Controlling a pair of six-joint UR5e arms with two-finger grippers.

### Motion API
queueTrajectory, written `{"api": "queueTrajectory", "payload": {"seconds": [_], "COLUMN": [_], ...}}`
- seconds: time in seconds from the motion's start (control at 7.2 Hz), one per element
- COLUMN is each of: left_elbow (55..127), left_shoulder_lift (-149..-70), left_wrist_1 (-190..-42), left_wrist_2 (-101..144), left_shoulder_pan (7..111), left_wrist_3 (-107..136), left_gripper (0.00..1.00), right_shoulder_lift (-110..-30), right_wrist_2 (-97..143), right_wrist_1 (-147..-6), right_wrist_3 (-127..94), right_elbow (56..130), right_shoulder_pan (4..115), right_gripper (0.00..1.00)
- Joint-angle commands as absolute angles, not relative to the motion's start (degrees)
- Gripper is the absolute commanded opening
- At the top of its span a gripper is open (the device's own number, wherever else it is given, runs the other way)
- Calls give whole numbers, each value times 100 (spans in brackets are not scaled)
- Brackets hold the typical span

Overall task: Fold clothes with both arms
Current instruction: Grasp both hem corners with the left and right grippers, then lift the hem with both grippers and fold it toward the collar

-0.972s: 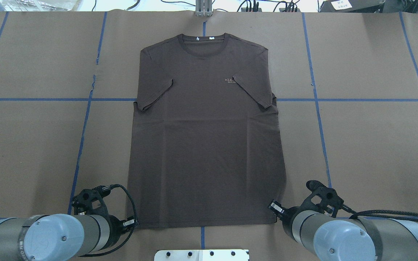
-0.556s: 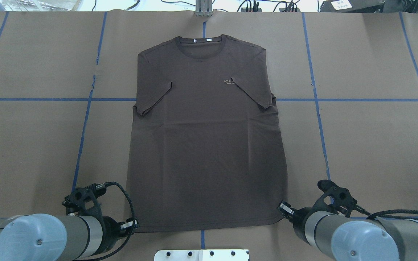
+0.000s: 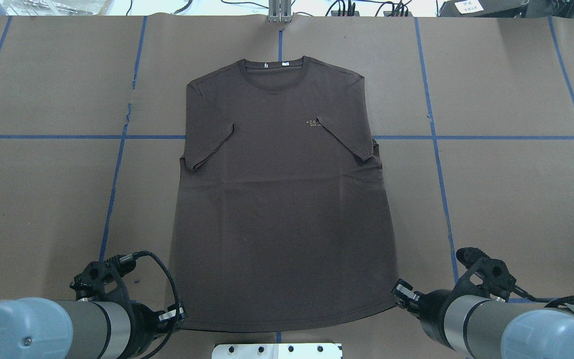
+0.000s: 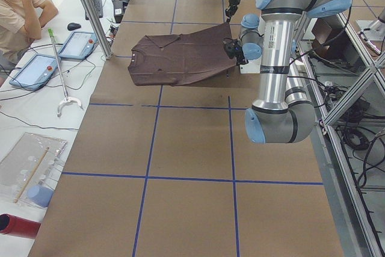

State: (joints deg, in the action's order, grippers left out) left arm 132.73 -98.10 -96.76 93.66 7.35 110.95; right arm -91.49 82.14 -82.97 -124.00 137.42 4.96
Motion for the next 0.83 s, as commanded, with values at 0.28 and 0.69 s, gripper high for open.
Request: {"api": "queueTrajectory", "payload": {"seconds": [0.28,0.69], "left_elbow": [11810,10650], "left_shoulder_lift": [-11219,-11583], "left_wrist_1": [-9667,-10331], "left_wrist_2": [9431,9422], "left_shoulder_pan": [2765,3724], "left_wrist_3": [9301,8529], "left_gripper": [0,0], "right_shoulder_lift": [-7478,-6736], "right_wrist_2": [8742,9184], "right_wrist_1": [-8279,-8280], "right_wrist_3": [-10333,-9224], "right_elbow": [12031,10693], "right_shoulder_pan": [2490,3820], "right_gripper": [0,0]}}
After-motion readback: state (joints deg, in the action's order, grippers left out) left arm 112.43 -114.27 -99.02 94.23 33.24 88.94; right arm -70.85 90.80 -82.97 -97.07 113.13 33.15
